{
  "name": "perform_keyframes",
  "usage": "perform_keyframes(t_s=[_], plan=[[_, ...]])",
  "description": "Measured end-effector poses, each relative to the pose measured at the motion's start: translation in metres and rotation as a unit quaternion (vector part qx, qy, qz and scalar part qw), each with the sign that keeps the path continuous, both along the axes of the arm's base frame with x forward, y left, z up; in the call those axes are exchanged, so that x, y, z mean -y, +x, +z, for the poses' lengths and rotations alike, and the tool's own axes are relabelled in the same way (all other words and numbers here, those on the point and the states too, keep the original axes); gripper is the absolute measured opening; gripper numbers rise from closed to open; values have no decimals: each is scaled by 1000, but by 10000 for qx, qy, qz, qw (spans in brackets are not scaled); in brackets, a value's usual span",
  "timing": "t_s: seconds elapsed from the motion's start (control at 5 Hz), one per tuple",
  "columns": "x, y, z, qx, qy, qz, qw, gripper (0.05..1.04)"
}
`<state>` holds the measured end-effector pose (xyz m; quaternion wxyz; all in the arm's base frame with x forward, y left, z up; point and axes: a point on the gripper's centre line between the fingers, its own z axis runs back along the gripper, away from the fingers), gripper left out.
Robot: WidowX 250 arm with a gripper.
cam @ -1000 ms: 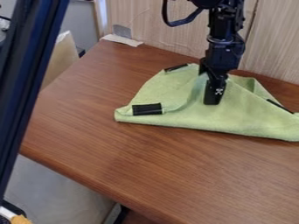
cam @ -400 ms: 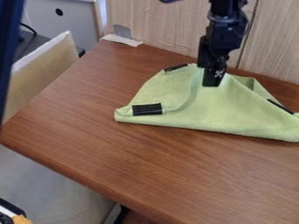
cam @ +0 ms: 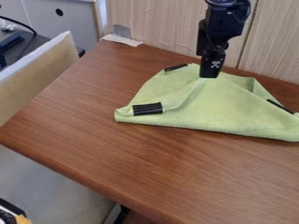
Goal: Fold the cloth bottom to top
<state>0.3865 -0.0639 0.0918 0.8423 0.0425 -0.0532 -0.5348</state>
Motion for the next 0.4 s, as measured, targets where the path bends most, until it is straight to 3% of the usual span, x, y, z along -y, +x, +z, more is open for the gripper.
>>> perform_keyframes(t_s=[0.4], plan=[[6, -46, -1, -13, 74, -364, 9993, 1001]])
